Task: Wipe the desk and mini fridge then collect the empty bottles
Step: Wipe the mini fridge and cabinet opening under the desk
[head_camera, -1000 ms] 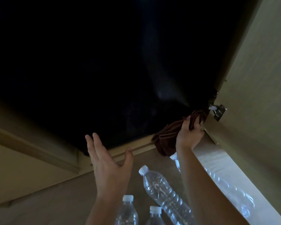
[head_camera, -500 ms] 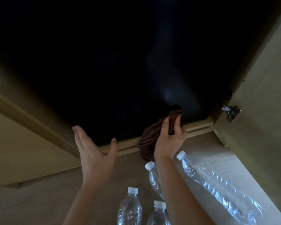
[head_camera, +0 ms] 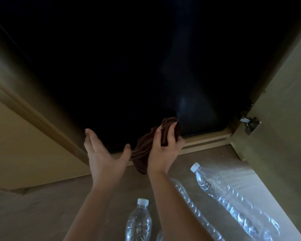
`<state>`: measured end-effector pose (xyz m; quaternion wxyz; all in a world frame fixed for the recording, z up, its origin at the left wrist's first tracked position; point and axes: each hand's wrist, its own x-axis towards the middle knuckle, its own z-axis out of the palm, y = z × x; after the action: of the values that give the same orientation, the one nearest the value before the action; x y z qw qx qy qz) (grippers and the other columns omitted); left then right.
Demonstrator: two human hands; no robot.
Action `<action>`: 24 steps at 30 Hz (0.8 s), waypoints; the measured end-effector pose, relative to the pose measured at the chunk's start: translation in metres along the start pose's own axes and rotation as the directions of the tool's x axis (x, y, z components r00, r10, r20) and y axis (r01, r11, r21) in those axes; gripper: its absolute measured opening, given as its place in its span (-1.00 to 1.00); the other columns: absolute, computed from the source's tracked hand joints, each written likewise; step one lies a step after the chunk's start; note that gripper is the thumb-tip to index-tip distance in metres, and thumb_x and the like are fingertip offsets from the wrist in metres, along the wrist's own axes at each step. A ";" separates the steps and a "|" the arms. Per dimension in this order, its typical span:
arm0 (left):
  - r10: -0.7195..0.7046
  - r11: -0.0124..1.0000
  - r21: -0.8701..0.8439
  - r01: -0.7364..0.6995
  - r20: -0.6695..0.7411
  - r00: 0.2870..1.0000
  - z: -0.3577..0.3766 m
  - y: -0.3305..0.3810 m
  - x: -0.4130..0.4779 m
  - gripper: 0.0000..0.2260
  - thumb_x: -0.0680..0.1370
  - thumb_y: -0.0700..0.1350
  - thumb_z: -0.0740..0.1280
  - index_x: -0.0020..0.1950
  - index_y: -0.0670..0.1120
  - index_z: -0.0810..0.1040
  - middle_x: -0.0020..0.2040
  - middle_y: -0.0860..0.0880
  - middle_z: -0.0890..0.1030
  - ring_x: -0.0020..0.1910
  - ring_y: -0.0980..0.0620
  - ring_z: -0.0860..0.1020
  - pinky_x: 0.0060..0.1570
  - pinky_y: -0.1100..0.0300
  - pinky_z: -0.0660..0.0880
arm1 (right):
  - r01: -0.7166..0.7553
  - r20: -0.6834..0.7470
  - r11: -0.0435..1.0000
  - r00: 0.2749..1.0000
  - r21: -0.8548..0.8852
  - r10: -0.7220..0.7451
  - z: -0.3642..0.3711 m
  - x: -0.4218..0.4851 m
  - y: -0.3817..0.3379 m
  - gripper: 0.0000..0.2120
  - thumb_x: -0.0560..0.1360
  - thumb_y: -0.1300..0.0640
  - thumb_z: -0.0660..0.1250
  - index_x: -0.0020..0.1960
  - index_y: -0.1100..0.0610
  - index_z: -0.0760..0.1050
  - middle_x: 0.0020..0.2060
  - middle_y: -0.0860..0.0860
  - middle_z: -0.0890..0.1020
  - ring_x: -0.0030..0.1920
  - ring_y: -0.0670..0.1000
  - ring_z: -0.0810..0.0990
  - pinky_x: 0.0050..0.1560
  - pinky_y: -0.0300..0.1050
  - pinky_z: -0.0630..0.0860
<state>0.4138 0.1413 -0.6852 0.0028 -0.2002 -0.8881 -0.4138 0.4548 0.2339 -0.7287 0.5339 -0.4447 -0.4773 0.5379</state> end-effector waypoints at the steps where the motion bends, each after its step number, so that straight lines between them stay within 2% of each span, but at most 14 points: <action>1: -0.006 1.000 -0.008 0.006 -0.010 1.000 0.001 0.002 0.000 -0.04 0.38 -0.02 0.46 0.51 -0.11 -0.17 0.48 -0.13 0.06 0.42 -0.16 0.18 0.32 -0.01 0.26 | 0.011 0.033 1.000 0.999 -0.024 -0.010 -0.006 0.003 0.001 -0.59 0.47 0.23 0.35 0.31 0.13 0.42 0.11 0.07 0.31 0.08 -0.03 0.44 0.07 -0.63 0.24; 3: -0.019 0.999 -0.032 0.018 -0.024 1.000 0.005 0.004 0.000 -0.04 0.38 -0.03 0.46 0.51 -0.12 -0.17 0.48 -0.13 0.04 0.44 -0.14 0.15 0.33 0.05 0.21 | 0.054 0.091 0.993 0.995 -0.101 -0.045 -0.022 0.015 0.005 -0.59 0.47 0.21 0.36 0.30 0.12 0.42 0.11 0.04 0.30 0.05 -0.08 0.41 0.07 -0.65 0.20; 5: -0.013 0.999 -0.039 0.012 -0.028 1.000 0.008 0.003 0.000 -0.04 0.38 -0.04 0.46 0.51 -0.12 -0.17 0.49 -0.13 0.03 0.45 -0.12 0.13 0.33 0.09 0.17 | 0.065 0.009 0.984 0.998 -0.167 -0.065 -0.042 0.044 0.007 -0.57 0.47 0.16 0.36 0.32 0.12 0.40 0.13 0.11 0.34 0.02 -0.11 0.38 0.12 -0.58 0.20; 7: 0.000 0.999 -0.032 -0.001 -0.031 1.000 0.008 -0.001 0.001 -0.05 0.38 -0.05 0.46 0.51 -0.13 -0.16 0.49 -0.14 0.04 0.45 -0.12 0.12 0.32 0.12 0.17 | 0.027 -0.171 0.988 0.984 -0.150 -0.053 -0.061 0.083 0.011 -0.52 0.47 -0.01 0.34 0.34 0.12 0.38 0.23 0.20 0.41 0.10 -0.01 0.45 0.29 -0.30 0.27; 9: 0.003 0.999 -0.037 -0.004 -0.030 1.000 0.006 -0.005 0.001 -0.07 0.39 -0.06 0.45 0.51 -0.12 -0.15 0.49 -0.13 0.06 0.44 -0.10 0.14 0.29 0.16 0.17 | -0.024 -0.267 0.992 0.964 -0.121 -0.009 -0.071 0.111 0.013 -0.46 0.46 -0.11 0.29 0.36 0.11 0.37 0.31 0.22 0.38 0.24 0.08 0.45 0.35 -0.08 0.31; 10: 0.007 0.999 -0.040 -0.008 -0.029 1.000 0.005 -0.006 0.001 -0.08 0.40 -0.06 0.45 0.51 -0.10 -0.14 0.48 -0.12 0.07 0.44 -0.09 0.15 0.28 0.17 0.18 | -0.031 -0.285 0.995 0.958 -0.099 0.002 -0.070 0.114 0.010 -0.45 0.47 -0.09 0.29 0.38 0.14 0.34 0.31 0.22 0.37 0.27 0.10 0.43 0.34 -0.11 0.31; 11: 0.009 0.999 -0.038 -0.010 -0.027 1.000 0.005 -0.007 0.001 -0.08 0.40 -0.06 0.45 0.51 -0.09 -0.15 0.48 -0.11 0.07 0.44 -0.08 0.16 0.27 0.18 0.18 | -0.025 -0.295 0.997 0.955 -0.068 0.003 -0.067 0.112 0.008 -0.42 0.48 -0.05 0.30 0.40 0.18 0.29 0.30 0.19 0.36 0.26 0.07 0.43 0.33 -0.22 0.30; 13: 0.007 1.000 -0.031 -0.008 -0.023 1.000 0.006 -0.007 0.001 -0.08 0.40 -0.05 0.44 0.51 -0.07 -0.16 0.48 -0.10 0.07 0.43 -0.08 0.16 0.27 0.17 0.19 | -0.014 -0.272 0.998 0.962 -0.066 -0.004 -0.051 0.091 0.006 -0.46 0.50 0.07 0.31 0.39 0.27 0.27 0.21 0.09 0.34 0.14 -0.05 0.41 0.21 -0.53 0.24; 14: 0.003 0.999 -0.032 -0.004 -0.024 1.000 0.006 -0.007 0.001 -0.08 0.40 -0.05 0.44 0.51 -0.07 -0.17 0.48 -0.10 0.07 0.43 -0.09 0.16 0.28 0.16 0.20 | -0.025 -0.243 0.996 0.970 -0.089 0.003 -0.040 0.073 0.007 -0.51 0.52 0.12 0.30 0.38 0.24 0.29 0.16 0.10 0.34 0.07 -0.05 0.41 0.17 -0.55 0.23; 17: 0.011 1.000 -0.028 -0.012 -0.028 1.000 0.005 -0.006 0.001 -0.08 0.39 -0.06 0.45 0.51 -0.08 -0.15 0.48 -0.13 0.06 0.43 -0.11 0.16 0.31 0.09 0.22 | -0.104 -0.104 0.991 0.990 -0.083 0.095 -0.011 0.020 0.012 -0.54 0.51 0.14 0.31 0.39 0.08 0.32 0.10 0.19 0.35 0.05 0.03 0.47 0.21 -0.26 0.36; 21: 0.025 1.000 -0.012 -0.025 -0.021 0.999 0.003 -0.007 0.001 -0.08 0.40 -0.07 0.44 0.51 -0.08 -0.16 0.48 -0.13 0.07 0.43 -0.13 0.17 0.30 0.04 0.26 | -0.151 -0.003 0.985 0.989 -0.083 0.151 -0.009 -0.001 0.018 -0.54 0.48 0.22 0.32 0.37 0.11 0.35 0.02 0.08 0.32 -0.01 -0.03 0.43 0.10 -0.38 0.30; 23: 0.020 1.000 -0.016 -0.020 -0.013 1.000 0.003 -0.007 0.001 -0.08 0.40 -0.06 0.44 0.51 -0.06 -0.17 0.48 -0.11 0.07 0.42 -0.13 0.18 0.28 0.03 0.27 | -0.117 0.006 0.987 0.993 -0.108 0.118 -0.023 0.012 0.018 -0.58 0.48 0.17 0.33 0.32 0.16 0.41 0.02 0.15 0.39 -0.01 0.00 0.46 0.14 -0.27 0.36; 24: 0.018 1.000 -0.016 -0.018 -0.011 1.000 0.003 -0.008 0.000 -0.08 0.40 -0.05 0.44 0.51 -0.05 -0.17 0.48 -0.10 0.07 0.41 -0.13 0.19 0.28 0.03 0.27 | -0.083 -0.024 0.987 0.996 -0.134 0.081 -0.032 0.024 0.021 -0.56 0.46 0.08 0.32 0.31 0.19 0.43 0.02 0.22 0.45 -0.03 0.05 0.49 0.13 -0.18 0.42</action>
<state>0.4112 0.1396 -0.6931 0.0095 -0.2059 -0.8830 -0.4218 0.4820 0.2598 -0.7535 0.4844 -0.5039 -0.4890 0.5219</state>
